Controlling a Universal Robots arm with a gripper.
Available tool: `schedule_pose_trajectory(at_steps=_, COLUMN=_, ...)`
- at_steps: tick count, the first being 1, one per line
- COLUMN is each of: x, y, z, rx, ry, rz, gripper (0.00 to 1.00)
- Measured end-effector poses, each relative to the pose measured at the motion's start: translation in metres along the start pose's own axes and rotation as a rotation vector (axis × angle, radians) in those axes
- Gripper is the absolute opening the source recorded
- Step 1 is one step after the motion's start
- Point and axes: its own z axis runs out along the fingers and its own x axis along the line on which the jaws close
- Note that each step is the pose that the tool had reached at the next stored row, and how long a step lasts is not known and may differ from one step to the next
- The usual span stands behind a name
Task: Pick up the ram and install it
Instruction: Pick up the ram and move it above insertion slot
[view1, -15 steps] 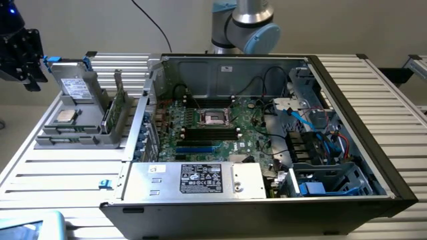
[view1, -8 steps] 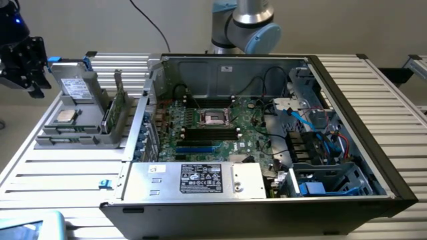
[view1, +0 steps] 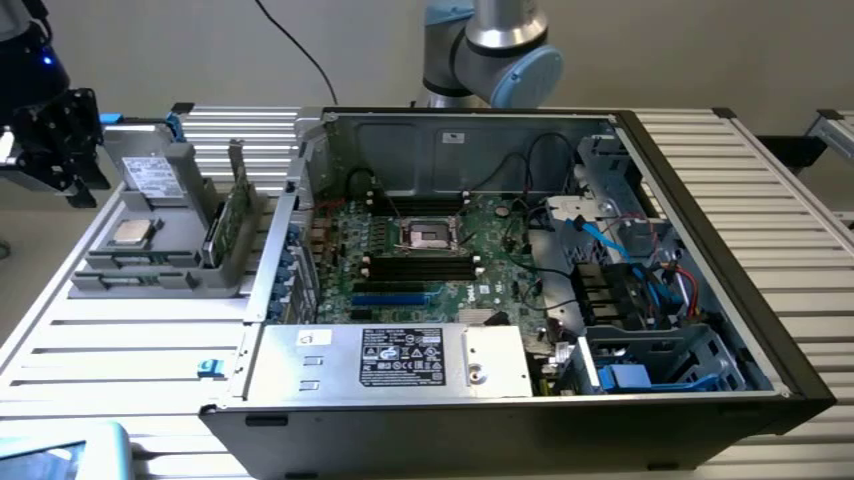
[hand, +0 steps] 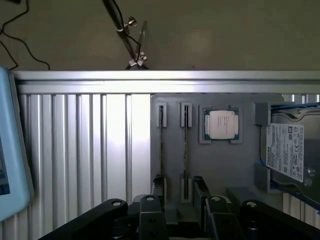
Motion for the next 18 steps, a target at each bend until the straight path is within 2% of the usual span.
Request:
schedule_pose_trajectory(at_steps=2, x=0.002, y=-0.0004, z=0.0036, rx=0.0001, ry=0.0, rz=0.0, gripper=0.38)
schedule_pose_trajectory(at_steps=3, x=0.003, y=-0.0008, z=0.0055, rx=0.0002, ry=-0.0001, rz=0.0, gripper=0.45)
schedule_pose_trajectory(at_steps=6, x=0.006, y=-0.0022, z=0.0106, rx=0.0001, ry=0.0, rz=0.0, gripper=0.45)
schedule_pose_trajectory(at_steps=11, x=0.009, y=-0.0108, z=0.0193, rx=0.0, ry=0.0, rz=0.0, gripper=0.45)
schedule_pose_trajectory(at_steps=13, x=0.009, y=-0.0117, z=0.0228, rx=0.0009, ry=0.0, rz=0.0, gripper=0.45)
schedule_pose_trajectory(at_steps=18, x=0.009, y=-0.012, z=0.0292, rx=0.0132, ry=-0.0001, rz=0.002, gripper=0.45)
